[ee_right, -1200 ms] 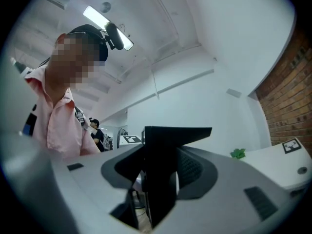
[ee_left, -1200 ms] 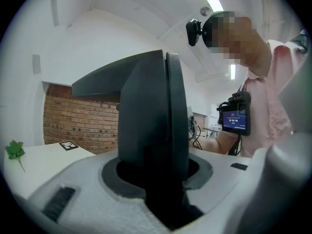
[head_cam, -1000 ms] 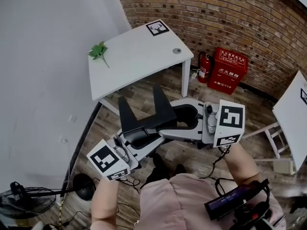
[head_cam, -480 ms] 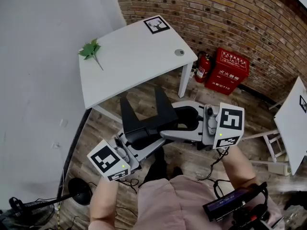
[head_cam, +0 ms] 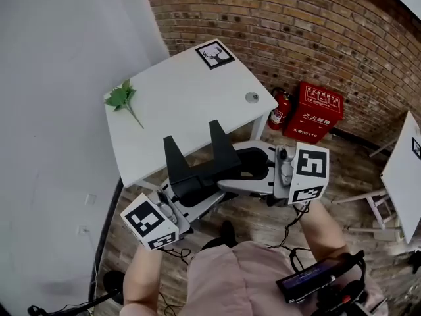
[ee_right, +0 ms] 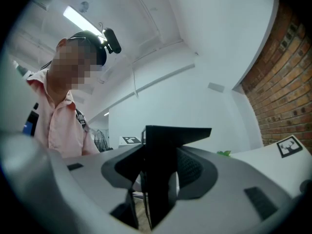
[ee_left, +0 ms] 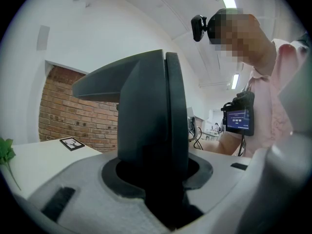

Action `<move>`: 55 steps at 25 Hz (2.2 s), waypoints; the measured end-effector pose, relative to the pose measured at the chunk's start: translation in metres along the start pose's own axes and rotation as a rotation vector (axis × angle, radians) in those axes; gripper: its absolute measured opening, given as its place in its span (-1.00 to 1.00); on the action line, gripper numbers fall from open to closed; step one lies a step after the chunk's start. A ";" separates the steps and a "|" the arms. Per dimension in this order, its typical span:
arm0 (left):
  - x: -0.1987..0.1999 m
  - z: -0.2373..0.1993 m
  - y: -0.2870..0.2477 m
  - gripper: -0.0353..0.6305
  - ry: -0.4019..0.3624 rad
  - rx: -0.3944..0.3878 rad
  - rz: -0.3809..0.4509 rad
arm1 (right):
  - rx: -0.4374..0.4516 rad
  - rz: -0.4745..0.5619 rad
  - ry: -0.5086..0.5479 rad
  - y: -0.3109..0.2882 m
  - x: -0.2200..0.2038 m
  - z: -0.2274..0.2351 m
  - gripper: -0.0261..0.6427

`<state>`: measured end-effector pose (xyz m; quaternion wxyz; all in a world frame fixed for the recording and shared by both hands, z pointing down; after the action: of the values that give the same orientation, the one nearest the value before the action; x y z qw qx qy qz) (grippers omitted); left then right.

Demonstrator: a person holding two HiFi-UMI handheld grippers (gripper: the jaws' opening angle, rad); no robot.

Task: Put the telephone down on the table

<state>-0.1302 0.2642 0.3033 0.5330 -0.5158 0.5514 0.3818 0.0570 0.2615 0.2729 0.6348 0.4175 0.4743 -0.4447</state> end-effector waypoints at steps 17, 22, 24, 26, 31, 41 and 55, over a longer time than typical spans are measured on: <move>-0.005 -0.101 -0.027 -0.39 0.069 -0.052 -0.001 | -0.057 -0.020 -0.055 -0.018 -0.002 0.096 -0.33; -0.013 -0.137 -0.045 -0.39 0.108 -0.035 -0.014 | -0.044 -0.027 -0.097 -0.016 -0.009 0.141 -0.33; -0.015 -0.156 -0.054 -0.39 0.122 -0.024 -0.016 | -0.036 -0.030 -0.112 -0.016 -0.010 0.165 -0.33; -0.015 -0.176 -0.066 -0.39 0.138 -0.010 -0.013 | -0.022 -0.037 -0.124 -0.015 -0.009 0.191 -0.33; -0.010 -0.225 -0.095 -0.39 0.174 0.049 -0.022 | 0.037 -0.049 -0.162 -0.013 -0.003 0.259 -0.33; 0.017 -0.313 -0.131 -0.39 0.201 0.176 -0.011 | 0.158 -0.069 -0.185 -0.028 0.026 0.376 -0.33; 0.063 -0.367 -0.123 -0.39 0.100 0.300 0.049 | 0.289 -0.087 -0.073 -0.071 0.081 0.434 -0.33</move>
<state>-0.0747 -0.1237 0.3084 0.5666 -0.4351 0.6405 0.2819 0.1017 -0.1837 0.2741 0.5651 0.4668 0.3997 -0.5505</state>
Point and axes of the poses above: the fingertips, and each gripper's own axes: y backward along the fingers, z to its right, x out of its top, the point moved 10 cm from there along y, backward along the fingers, and after that the axes turned 1 degree about -z, right-handed, at the moved point
